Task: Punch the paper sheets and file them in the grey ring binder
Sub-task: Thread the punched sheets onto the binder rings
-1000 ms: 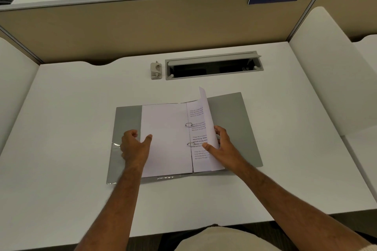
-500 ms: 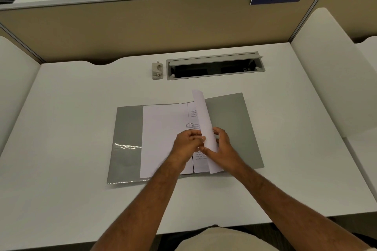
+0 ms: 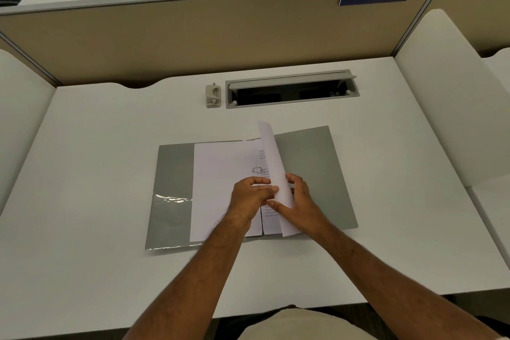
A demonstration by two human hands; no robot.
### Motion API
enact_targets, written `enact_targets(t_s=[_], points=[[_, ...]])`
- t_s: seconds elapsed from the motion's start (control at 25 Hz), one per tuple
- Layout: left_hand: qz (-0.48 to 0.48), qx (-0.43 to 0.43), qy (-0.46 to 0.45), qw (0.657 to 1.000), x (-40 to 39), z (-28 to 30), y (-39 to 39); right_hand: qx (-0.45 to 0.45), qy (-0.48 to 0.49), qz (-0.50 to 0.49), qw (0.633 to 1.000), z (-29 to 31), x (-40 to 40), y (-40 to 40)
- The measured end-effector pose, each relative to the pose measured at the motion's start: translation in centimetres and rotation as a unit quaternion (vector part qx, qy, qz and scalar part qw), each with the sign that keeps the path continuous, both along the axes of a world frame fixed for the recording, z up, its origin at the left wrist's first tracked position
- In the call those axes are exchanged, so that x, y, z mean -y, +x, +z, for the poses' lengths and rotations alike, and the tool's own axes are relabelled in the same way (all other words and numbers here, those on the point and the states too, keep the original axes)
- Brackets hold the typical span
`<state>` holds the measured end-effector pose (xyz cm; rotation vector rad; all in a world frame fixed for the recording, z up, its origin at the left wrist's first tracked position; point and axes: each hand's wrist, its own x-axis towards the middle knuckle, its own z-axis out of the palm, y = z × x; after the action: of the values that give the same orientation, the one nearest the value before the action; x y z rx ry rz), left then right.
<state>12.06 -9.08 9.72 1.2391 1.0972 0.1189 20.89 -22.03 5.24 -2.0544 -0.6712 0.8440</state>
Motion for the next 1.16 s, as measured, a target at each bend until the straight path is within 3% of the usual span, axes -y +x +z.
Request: enact_targets(t_s=[0.44,0.8,1.16], points=[[-0.004,-0.010,0.039,0.999,-0.6,-0.3,0.2,-0.010,-0.007,-0.006,1.000,0.2,0.2,0.2],[-0.030,-0.011,0.155,0.987,-3.2,1.0,-1.2,-0.017,0.003,-0.022,1.000,0.0,0.8,0.9],[-0.003,0.001,0.195,0.981,-7.5,1.9,-5.2,-0.015,0.002,-0.015,1.000,0.1,0.9,1.0]])
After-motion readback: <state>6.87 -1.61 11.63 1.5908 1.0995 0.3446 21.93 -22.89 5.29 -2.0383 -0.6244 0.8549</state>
